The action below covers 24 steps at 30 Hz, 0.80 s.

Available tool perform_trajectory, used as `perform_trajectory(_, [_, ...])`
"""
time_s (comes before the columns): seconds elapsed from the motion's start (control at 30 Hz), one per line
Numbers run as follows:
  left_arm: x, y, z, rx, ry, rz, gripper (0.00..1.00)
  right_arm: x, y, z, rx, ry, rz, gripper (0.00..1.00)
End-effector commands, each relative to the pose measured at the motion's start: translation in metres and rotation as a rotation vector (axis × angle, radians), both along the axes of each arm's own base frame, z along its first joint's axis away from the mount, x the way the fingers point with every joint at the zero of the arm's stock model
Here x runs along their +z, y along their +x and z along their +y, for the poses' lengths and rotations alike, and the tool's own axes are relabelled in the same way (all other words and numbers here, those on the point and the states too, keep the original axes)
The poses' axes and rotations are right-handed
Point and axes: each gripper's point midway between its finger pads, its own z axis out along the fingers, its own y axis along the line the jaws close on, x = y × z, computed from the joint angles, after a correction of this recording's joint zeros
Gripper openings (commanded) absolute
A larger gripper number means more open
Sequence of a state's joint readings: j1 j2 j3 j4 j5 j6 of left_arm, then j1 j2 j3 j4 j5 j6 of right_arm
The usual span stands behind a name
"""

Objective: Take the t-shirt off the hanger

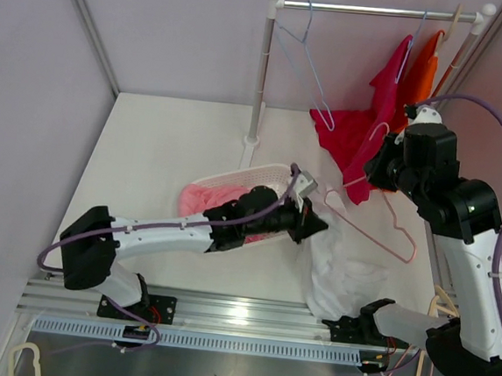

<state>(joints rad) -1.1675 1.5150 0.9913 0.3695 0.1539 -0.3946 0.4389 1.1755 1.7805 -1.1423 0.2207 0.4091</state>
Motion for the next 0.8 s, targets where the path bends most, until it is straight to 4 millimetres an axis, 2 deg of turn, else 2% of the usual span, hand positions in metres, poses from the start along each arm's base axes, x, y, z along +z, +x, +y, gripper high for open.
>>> perform_trajectory(0.0, [0.073,0.051,0.022,0.223,-0.115,0.008,0.01,-0.011,-0.036,-0.016,0.035,-0.073,0.056,0.0])
perform_trajectory(0.1, [0.096,0.078,0.036,0.269,-0.129,-0.027,0.01,0.006,-0.05,-0.031,0.0,-0.06,-0.015,0.0])
perform_trajectory(0.13, [0.123,0.08,0.04,0.271,-0.165,-0.055,0.01,0.015,-0.058,-0.036,-0.01,-0.042,-0.059,0.0])
perform_trajectory(0.2, [0.157,0.08,0.053,0.266,-0.204,-0.132,0.01,0.031,-0.056,-0.042,-0.045,-0.02,-0.141,0.0])
perform_trajectory(0.23, [0.197,0.076,0.06,0.265,-0.251,-0.176,0.01,0.041,-0.056,-0.048,-0.078,-0.003,-0.204,0.0])
perform_trajectory(0.27, [0.213,0.073,0.065,0.258,-0.263,-0.205,0.01,0.044,-0.053,-0.049,-0.087,0.003,-0.234,0.0])
perform_trajectory(0.3, [0.247,0.069,0.074,0.257,-0.305,-0.255,0.01,0.048,-0.051,-0.05,-0.093,0.01,-0.267,0.0])
perform_trajectory(0.33, [0.256,0.066,0.081,0.253,-0.3,-0.254,0.01,0.051,-0.048,-0.05,-0.092,0.005,-0.298,0.0])
perform_trajectory(0.4, [0.314,0.055,0.101,0.232,-0.389,-0.322,0.01,0.063,-0.035,-0.043,-0.088,0.036,-0.384,0.0])
perform_trajectory(0.43, [0.319,0.054,0.107,0.239,-0.374,-0.332,0.01,0.067,-0.03,-0.041,-0.086,0.042,-0.407,0.0])
perform_trajectory(0.47, [0.355,0.046,0.124,0.257,-0.434,-0.386,0.01,0.081,-0.023,-0.038,-0.089,0.066,-0.472,0.0])
perform_trajectory(0.53, [0.373,0.046,0.14,0.291,-0.437,-0.453,0.01,0.084,-0.01,-0.03,-0.077,0.071,-0.501,0.0])
perform_trajectory(0.57, [0.391,0.041,0.153,0.304,-0.469,-0.488,0.01,0.097,-0.003,-0.028,-0.082,0.084,-0.549,0.0])
perform_trajectory(0.6, [0.407,0.04,0.165,0.321,-0.491,-0.534,0.01,0.097,0.007,-0.025,-0.084,0.076,-0.555,0.0])
perform_trajectory(0.63, [0.415,0.031,0.167,0.274,-0.504,-0.575,0.01,0.101,0.013,-0.023,-0.086,0.071,-0.575,0.0])
perform_trajectory(0.67, [0.428,0.027,0.174,0.266,-0.525,-0.619,0.01,0.118,0.018,-0.021,-0.081,0.072,-0.644,0.0])
perform_trajectory(0.7, [0.441,0.028,0.184,0.29,-0.533,-0.673,0.01,0.113,0.026,-0.016,-0.064,0.052,-0.664,0.0])
perform_trajectory(0.73, [0.453,0.025,0.192,0.293,-0.547,-0.703,0.01,0.137,0.029,-0.013,-0.063,0.083,-0.778,0.0])
perform_trajectory(0.77, [0.456,0.027,0.195,0.29,-0.543,-0.725,0.01,0.141,0.033,-0.012,-0.065,0.08,-0.813,0.0])
